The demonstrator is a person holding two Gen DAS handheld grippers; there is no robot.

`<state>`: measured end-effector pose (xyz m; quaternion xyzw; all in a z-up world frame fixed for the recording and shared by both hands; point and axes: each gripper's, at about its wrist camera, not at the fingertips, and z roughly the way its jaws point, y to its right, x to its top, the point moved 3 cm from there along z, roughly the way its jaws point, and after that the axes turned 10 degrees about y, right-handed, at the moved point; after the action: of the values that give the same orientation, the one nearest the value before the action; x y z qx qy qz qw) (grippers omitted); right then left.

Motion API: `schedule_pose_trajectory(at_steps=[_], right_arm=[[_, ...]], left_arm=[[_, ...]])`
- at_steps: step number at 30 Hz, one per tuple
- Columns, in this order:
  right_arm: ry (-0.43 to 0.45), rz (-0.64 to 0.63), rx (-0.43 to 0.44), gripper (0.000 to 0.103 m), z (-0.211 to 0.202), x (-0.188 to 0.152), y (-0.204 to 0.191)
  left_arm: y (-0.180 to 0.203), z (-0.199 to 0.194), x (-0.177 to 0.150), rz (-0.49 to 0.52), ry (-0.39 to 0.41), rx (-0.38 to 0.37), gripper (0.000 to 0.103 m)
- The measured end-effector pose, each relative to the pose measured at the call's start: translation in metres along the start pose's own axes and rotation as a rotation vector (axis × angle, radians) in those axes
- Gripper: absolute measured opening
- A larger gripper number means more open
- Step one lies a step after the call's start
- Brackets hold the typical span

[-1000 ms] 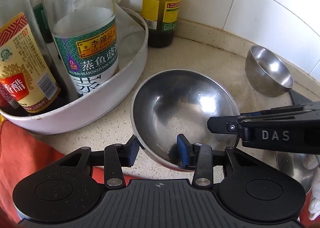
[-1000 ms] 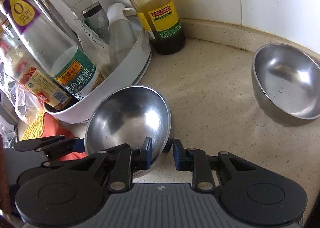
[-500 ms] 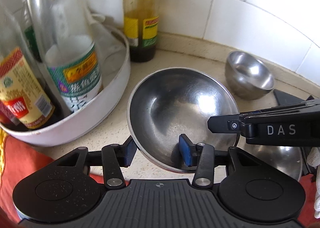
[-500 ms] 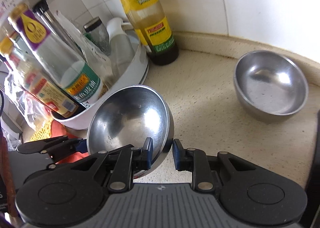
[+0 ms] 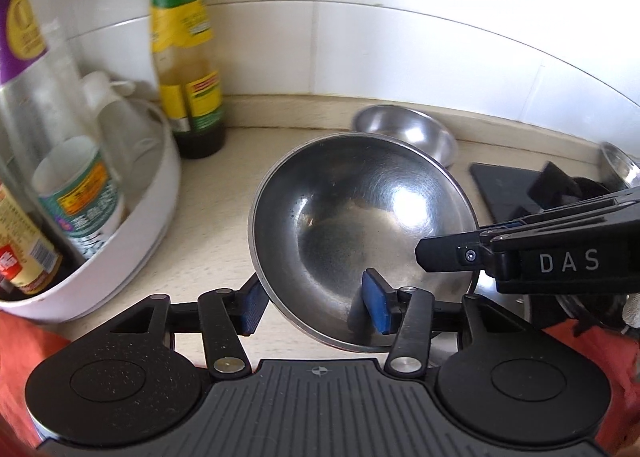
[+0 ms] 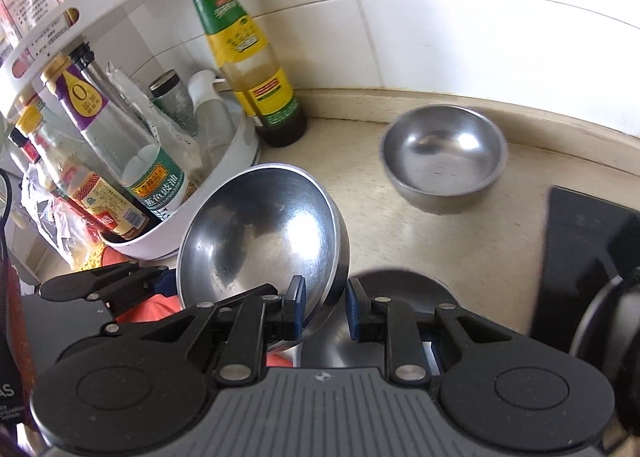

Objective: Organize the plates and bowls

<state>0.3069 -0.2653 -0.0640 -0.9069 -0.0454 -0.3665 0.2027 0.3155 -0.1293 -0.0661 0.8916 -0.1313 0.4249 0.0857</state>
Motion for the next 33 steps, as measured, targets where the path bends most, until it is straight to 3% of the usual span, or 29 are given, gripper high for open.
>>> schedule_pose_trajectory(at_steps=[8, 19, 25, 33], right_arm=[[0.002, 0.043, -0.046, 0.024, -0.025, -0.014, 0.018], [-0.040, 0.056, -0.097, 0.024, -0.028, -0.029, 0.033], [-0.025, -0.016, -0.194, 0.027, -0.032, -0.031, 0.037], [0.002, 0.006, -0.207, 0.028, -0.039, -0.029, 0.048]], left_arm=[[0.028, 0.002, -0.006, 0.061, -0.013, -0.053, 0.059], [0.041, 0.011, -0.016, 0.089, -0.058, -0.106, 0.059], [0.034, 0.013, -0.015, 0.082, -0.055, -0.082, 0.057], [0.019, 0.006, 0.000, 0.067, -0.006, -0.041, 0.061]])
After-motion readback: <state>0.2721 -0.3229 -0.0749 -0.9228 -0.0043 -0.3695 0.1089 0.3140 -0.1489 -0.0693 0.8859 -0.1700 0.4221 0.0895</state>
